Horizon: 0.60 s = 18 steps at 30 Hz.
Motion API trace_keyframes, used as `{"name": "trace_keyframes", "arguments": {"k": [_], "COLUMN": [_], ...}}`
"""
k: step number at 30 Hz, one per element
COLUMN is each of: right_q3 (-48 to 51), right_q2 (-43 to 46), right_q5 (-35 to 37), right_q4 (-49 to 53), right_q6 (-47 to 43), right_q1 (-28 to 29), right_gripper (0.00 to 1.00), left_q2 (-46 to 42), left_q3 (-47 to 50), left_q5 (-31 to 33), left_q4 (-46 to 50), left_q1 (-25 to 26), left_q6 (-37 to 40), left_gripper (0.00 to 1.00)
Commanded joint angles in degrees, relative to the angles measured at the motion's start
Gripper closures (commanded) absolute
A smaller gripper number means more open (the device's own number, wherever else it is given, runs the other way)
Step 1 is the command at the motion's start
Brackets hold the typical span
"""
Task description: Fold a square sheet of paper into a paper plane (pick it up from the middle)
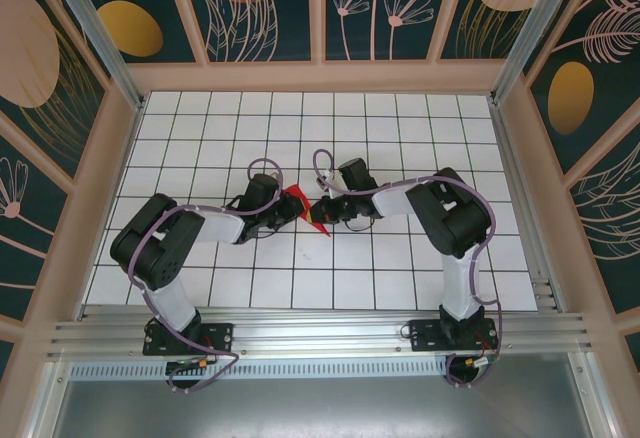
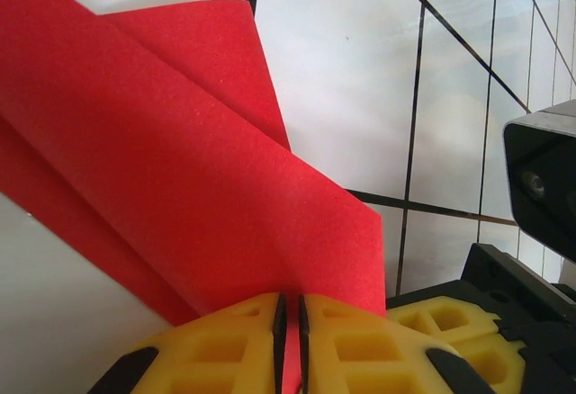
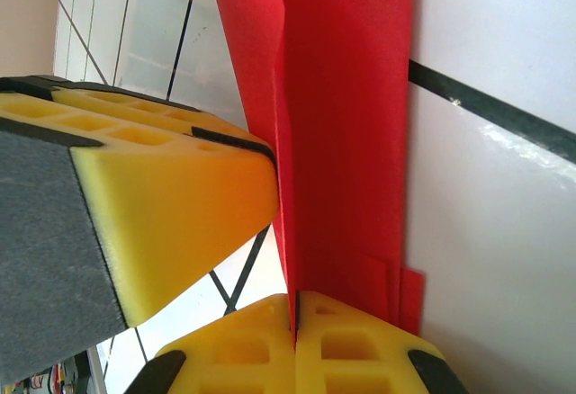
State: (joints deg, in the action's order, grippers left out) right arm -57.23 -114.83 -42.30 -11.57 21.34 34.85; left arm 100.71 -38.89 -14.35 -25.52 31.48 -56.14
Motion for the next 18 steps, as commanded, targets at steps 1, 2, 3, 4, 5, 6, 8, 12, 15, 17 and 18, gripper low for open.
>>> {"name": "trace_keyframes", "arguments": {"k": [1,2,3,4,5,6,8,12,15,17,18], "right_q3": [0.1,-0.1,-0.3,-0.3,-0.5,-0.7,-1.1,-1.7,-1.9,-1.9,-2.0], "right_q2": [-3.5,-3.5,-3.6,-3.6,-3.6,-3.7,-3.8,-3.9,-3.9,-4.0,-4.0], "right_q5": [3.1,3.1,3.3,3.3,3.3,3.6,3.9,4.3,4.2,4.3,4.3], "right_q4": [5.0,5.3,5.6,5.7,5.9,6.5,7.1,7.8,8.0,8.2,8.2], "right_q6": [-1.5,-1.6,-1.7,-1.7,-1.7,-1.8,-2.0,-2.3,-2.4,-2.5,-2.5], "right_q1": [-0.1,-0.1,-0.2,-0.1,-0.1,0.0,0.0,0.0,0.1,0.1,0.1], "right_gripper": [1.0,1.0,1.0,1.0,1.0,1.0,1.0,1.0,1.0,1.0,1.0], "left_q2": [1.3,1.3,1.4,1.4,1.3,1.4,1.2,0.8,1.3,1.8,2.0], "left_q3": [0.6,0.5,0.5,0.5,0.4,0.3,0.5,0.5,0.4,0.1,0.1], "left_q5": [1.8,2.2,2.4,2.6,3.0,3.4,4.0,4.9,5.0,4.9,4.9], "left_q4": [1.4,1.8,2.1,2.3,2.6,3.3,3.9,5.0,5.2,5.4,5.5], "left_q1": [-0.2,-0.2,-0.2,-0.2,-0.2,-0.1,-0.2,-0.2,-0.2,-0.2,-0.2], "left_q6": [1.1,0.9,0.9,0.9,0.7,0.7,0.3,-0.3,-0.3,-0.5,-0.6], "left_gripper": [0.84,0.84,0.84,0.84,0.84,0.84,0.84,0.84,0.84,0.84,0.84]}}
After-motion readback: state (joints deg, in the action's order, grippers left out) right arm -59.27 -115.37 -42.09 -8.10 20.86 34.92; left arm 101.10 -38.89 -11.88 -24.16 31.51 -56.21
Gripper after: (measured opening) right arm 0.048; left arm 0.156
